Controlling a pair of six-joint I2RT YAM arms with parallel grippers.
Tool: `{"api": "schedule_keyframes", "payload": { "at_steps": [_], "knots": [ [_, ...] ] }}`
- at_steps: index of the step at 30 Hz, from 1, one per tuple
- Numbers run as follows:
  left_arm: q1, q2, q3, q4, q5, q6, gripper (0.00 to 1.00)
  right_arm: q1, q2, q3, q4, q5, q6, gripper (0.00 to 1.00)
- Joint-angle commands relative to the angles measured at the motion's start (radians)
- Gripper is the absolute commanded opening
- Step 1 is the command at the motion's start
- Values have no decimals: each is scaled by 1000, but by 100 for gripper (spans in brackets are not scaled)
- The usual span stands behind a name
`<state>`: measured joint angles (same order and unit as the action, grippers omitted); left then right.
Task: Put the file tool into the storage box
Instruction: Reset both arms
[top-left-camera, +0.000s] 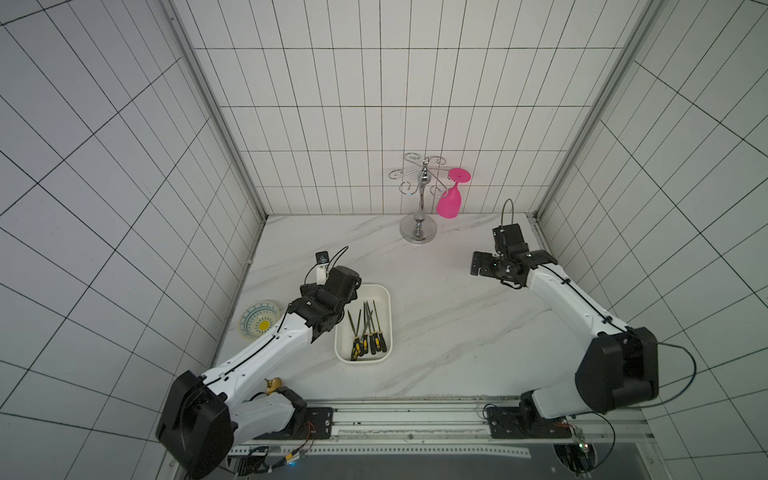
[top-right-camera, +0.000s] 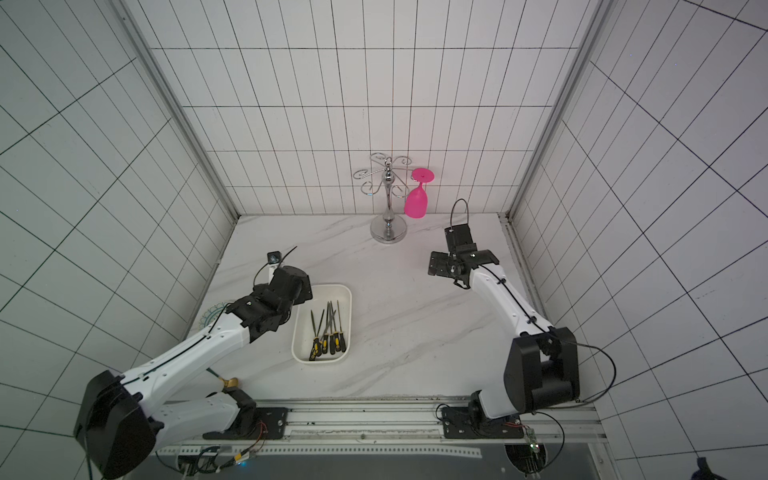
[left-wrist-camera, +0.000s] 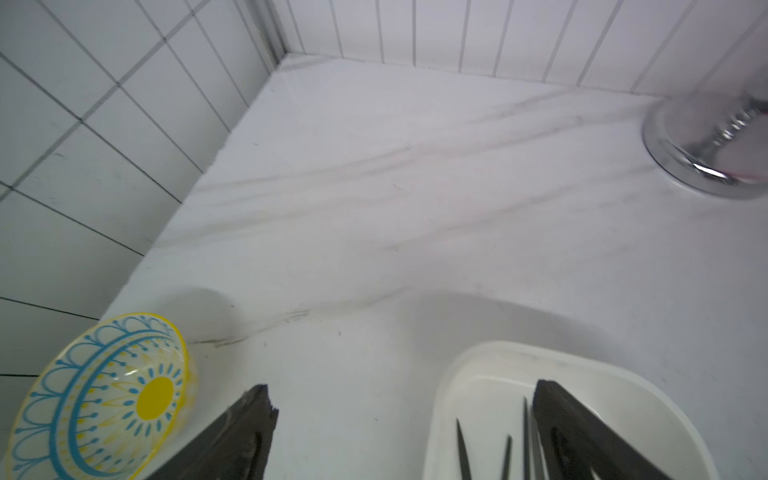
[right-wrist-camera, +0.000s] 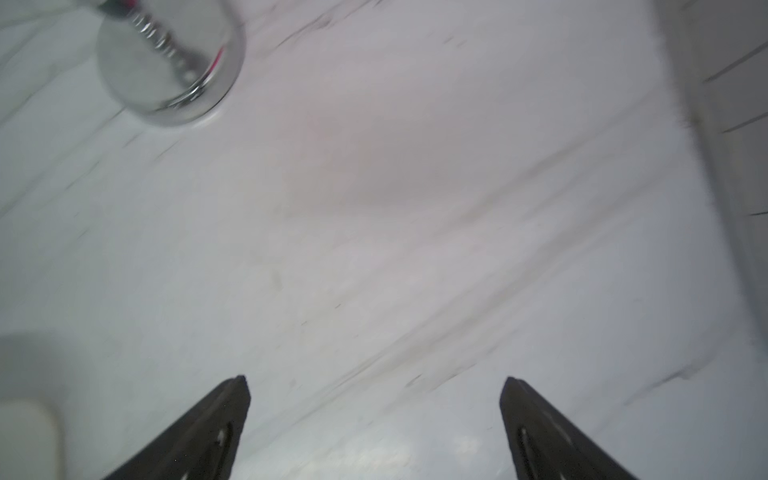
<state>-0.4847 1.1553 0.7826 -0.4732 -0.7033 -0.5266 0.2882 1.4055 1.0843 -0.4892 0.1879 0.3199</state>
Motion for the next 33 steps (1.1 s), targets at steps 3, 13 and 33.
{"api": "schedule_keyframes", "payload": {
  "at_steps": [3,13,33],
  "knots": [
    [180,-19,-194,431,-247,149,99,2,-97,-367,729,337,-248,99],
    [492,205,-248,716,-4,99,99,-85,207,-383,919,280,-415,99],
    [464,410,-357,1301,338,382,99,-286,131,-661,1310,-41,-275,99]
  ]
}}
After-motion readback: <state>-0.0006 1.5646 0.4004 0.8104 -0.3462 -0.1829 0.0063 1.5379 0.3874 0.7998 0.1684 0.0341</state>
